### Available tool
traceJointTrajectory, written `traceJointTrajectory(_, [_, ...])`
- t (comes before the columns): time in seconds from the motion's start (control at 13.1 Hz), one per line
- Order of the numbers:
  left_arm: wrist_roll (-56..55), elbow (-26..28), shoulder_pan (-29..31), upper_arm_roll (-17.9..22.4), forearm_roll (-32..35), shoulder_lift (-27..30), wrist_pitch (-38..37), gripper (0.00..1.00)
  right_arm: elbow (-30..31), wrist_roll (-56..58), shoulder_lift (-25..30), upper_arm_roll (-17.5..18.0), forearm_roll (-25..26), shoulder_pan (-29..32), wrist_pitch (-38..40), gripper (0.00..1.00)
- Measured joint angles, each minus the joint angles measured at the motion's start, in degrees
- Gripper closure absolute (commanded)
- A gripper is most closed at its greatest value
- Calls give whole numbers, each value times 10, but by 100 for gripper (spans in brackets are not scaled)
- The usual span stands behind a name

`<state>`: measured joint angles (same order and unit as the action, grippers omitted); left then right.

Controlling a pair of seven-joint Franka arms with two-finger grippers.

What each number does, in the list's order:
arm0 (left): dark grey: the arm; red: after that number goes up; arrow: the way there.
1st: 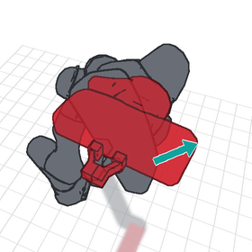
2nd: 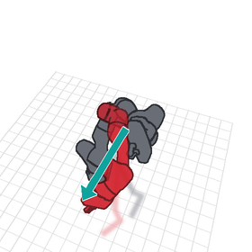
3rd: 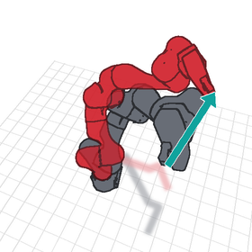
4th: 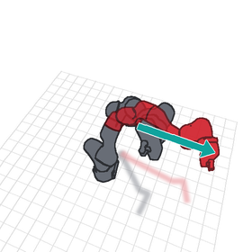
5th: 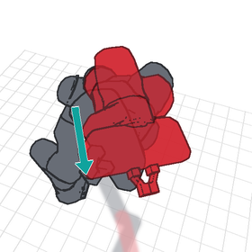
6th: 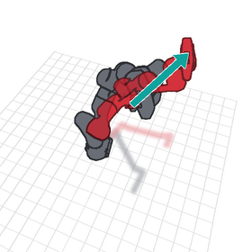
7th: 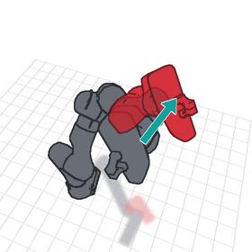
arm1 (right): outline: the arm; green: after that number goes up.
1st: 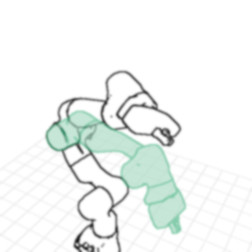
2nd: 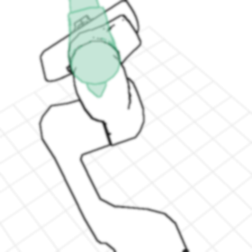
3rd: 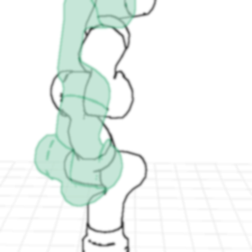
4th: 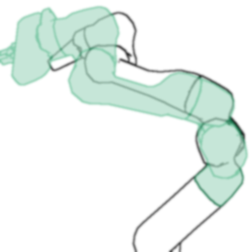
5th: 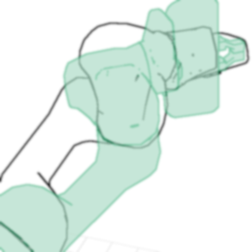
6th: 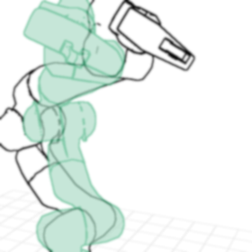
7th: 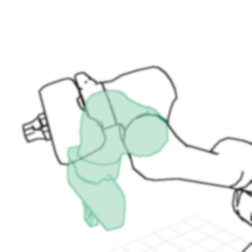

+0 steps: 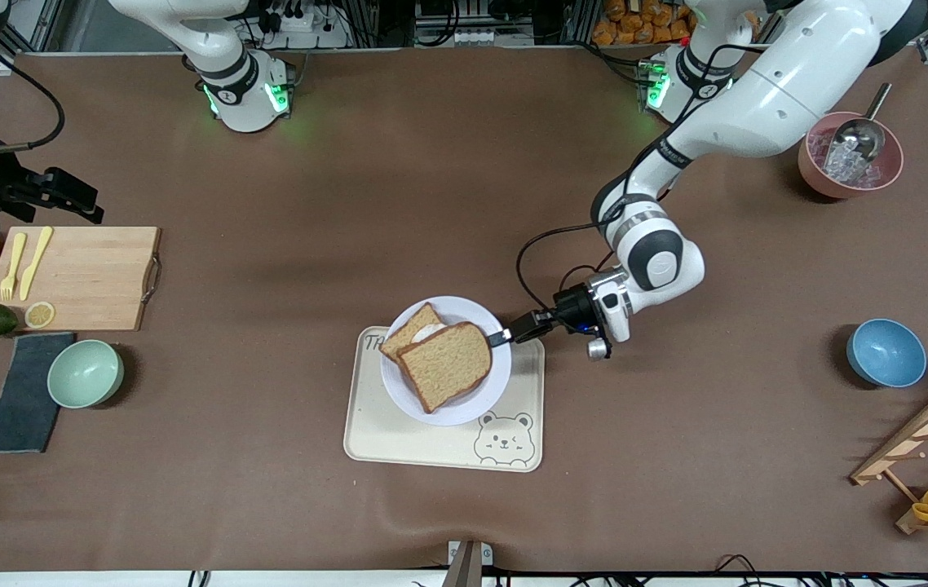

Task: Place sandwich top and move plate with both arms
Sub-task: 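Slide the plate with the left gripper onto the bear tray, then adjust the plate on the tray and open the left gripper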

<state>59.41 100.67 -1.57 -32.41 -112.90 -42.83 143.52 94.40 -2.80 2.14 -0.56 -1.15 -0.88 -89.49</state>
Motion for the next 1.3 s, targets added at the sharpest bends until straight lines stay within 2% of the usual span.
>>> traceJointTrajectory(0.3, [0, -33, -77, 58, -44, -14, 10, 100, 0, 0, -2, 1, 0, 0, 1, 0])
traceJointTrajectory(0.91, [0, -76, -85, 77, -45, -61, 11, 100, 0, 0, -12, 4, 0, -8, 5, 0])
traceJointTrajectory(1.3, [3, -119, -119, 123, -45, -101, 11, 100, 0, 0, -20, 6, 0, -12, 5, 0])
